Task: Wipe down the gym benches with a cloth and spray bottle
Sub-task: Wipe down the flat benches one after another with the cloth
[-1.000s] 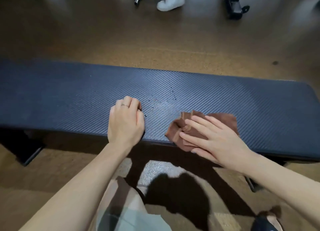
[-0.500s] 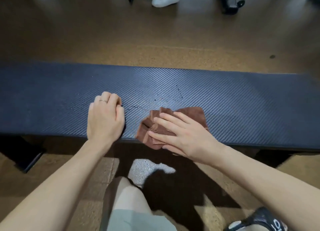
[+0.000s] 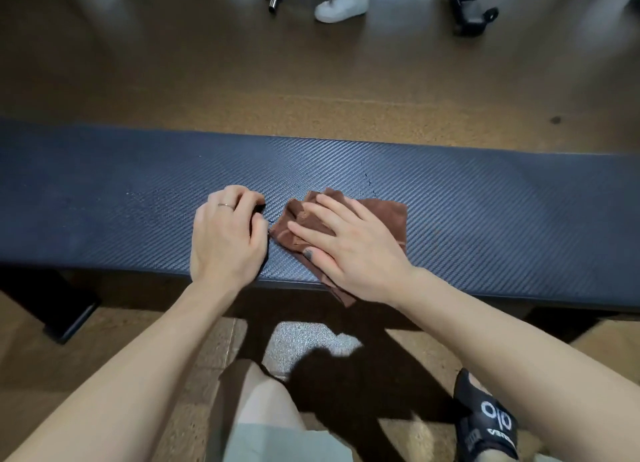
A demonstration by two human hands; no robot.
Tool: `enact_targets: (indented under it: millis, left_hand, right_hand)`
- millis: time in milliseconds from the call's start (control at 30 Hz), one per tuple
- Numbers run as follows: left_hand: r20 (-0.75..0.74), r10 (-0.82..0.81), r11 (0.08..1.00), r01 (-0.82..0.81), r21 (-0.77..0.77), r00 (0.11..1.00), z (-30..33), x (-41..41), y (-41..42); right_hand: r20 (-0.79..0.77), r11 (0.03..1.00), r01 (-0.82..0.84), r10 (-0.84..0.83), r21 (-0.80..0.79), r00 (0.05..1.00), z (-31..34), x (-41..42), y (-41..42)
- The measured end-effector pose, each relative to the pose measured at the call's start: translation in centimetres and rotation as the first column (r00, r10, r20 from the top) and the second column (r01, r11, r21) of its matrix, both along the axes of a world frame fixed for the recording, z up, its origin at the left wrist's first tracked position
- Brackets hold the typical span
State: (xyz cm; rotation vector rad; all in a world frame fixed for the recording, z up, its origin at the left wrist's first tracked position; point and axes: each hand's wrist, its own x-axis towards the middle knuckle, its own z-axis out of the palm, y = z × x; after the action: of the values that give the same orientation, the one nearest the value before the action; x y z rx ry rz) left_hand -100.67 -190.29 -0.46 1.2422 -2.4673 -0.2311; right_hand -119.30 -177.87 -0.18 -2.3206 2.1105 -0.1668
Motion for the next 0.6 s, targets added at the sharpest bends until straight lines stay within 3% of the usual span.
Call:
enact_targets:
  millis: [200,300,467,600]
  left_hand:
    - [-0.008,0.02,1.0,-0.02,0.006,1.0,0.1,-0.2,0.1]
    - [-0.018,0.047,0.999,-0.047,0.017,0.999,0.0,-0.4,0.2]
    - [-0.088,0.116,0.991,-0.108,0.082,0.989,0.3,-0.5,0.3]
    - [-0.051,0.098,0.993,-0.094,0.075,0.994,0.4,-0.5,0.3]
  right_hand:
    - [-0.01,0.988,-0.138,0.139,0.071,0.99,-0.5,-0.8,5.1]
    - [0.009,0.979,-0.189,0.189,0.072,0.982,-0.2,-1.2,2.2]
    - [0.06,0.999,-0.034,0.035,-0.014,0.998,-0.1,-0.7,-7.1]
    - [0.11,0.999,0.018,-0.013,-0.04,0.994,-0.2,-1.9,-8.9]
